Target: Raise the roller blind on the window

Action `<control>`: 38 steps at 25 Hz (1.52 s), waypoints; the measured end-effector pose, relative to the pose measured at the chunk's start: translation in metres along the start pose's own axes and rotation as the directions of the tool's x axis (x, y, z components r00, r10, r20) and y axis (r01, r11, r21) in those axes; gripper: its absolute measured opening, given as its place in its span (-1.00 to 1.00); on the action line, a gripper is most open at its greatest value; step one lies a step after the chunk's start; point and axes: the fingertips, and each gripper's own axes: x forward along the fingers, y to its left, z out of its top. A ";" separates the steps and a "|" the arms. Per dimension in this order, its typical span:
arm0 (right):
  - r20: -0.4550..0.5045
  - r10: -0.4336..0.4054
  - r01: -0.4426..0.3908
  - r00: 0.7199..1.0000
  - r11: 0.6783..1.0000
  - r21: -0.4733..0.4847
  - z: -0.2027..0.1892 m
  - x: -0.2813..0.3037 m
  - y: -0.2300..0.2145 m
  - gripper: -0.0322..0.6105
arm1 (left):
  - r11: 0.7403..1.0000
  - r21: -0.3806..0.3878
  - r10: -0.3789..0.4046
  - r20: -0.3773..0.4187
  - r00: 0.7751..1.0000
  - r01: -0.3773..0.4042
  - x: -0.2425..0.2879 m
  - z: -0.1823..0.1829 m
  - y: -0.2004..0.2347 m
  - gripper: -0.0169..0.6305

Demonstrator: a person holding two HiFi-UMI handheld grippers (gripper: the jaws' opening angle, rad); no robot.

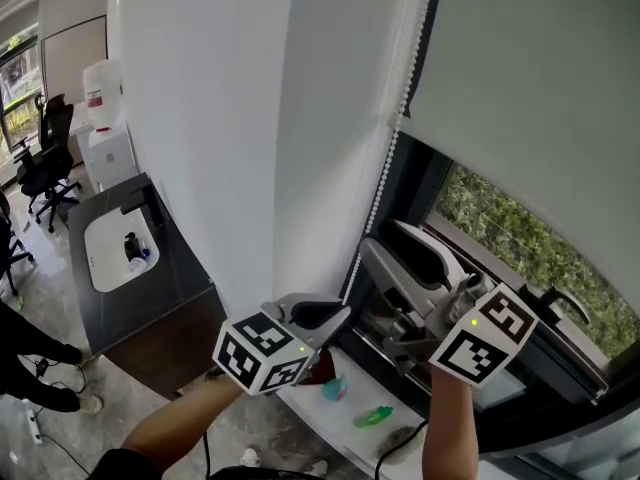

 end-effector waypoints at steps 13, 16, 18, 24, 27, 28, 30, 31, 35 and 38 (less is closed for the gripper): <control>0.038 -0.008 0.010 0.999 0.997 -0.074 0.014 0.021 0.006 -0.85 | 0.998 -0.059 0.004 -0.090 0.996 -0.009 -0.002 -0.060 0.007 -0.91; 0.036 -0.020 0.022 0.999 0.997 -0.078 0.011 0.023 0.001 -0.85 | 0.999 -0.041 -0.001 -0.099 0.995 -0.003 -0.002 -0.061 0.006 -0.91; 0.034 -0.036 0.038 0.999 0.996 -0.082 0.011 0.023 -0.003 -0.85 | 1.000 -0.011 -0.005 -0.157 0.988 0.003 0.001 -0.072 0.006 -0.90; 0.010 -0.099 0.100 0.995 0.983 -0.156 0.010 0.018 -0.011 -0.86 | 1.000 0.002 -0.021 -0.178 0.984 0.021 -0.004 -0.089 0.000 -0.86; -0.005 -0.113 0.111 0.994 0.980 -0.166 0.005 0.012 -0.015 -0.86 | 1.000 -0.020 -0.022 -0.056 0.998 0.021 -0.018 -0.044 0.005 -0.59; -0.018 -0.115 0.111 0.993 0.979 -0.171 0.000 0.011 -0.015 -0.86 | 1.000 -0.025 -0.019 0.001 1.000 0.019 -0.024 -0.022 0.007 -0.57; -0.045 -0.120 0.110 0.992 0.979 -0.171 -0.015 0.008 -0.017 -0.86 | 0.999 -0.034 -0.019 0.120 0.993 0.023 -0.034 0.023 0.009 -0.56; -0.059 -0.122 0.111 0.991 0.980 -0.167 -0.023 0.006 -0.018 -0.86 | 0.999 -0.034 -0.023 0.173 0.985 0.029 -0.039 0.045 0.008 -0.56; -0.105 -0.141 0.123 0.984 0.979 -0.160 -0.055 -0.004 -0.019 -0.86 | 1.000 0.000 -0.026 0.277 0.961 0.028 -0.042 0.107 0.005 -0.57; -0.136 -0.153 0.131 0.979 0.978 -0.161 -0.078 -0.011 -0.017 -0.86 | 0.999 0.029 -0.023 0.294 0.956 0.015 -0.033 0.128 0.005 -0.57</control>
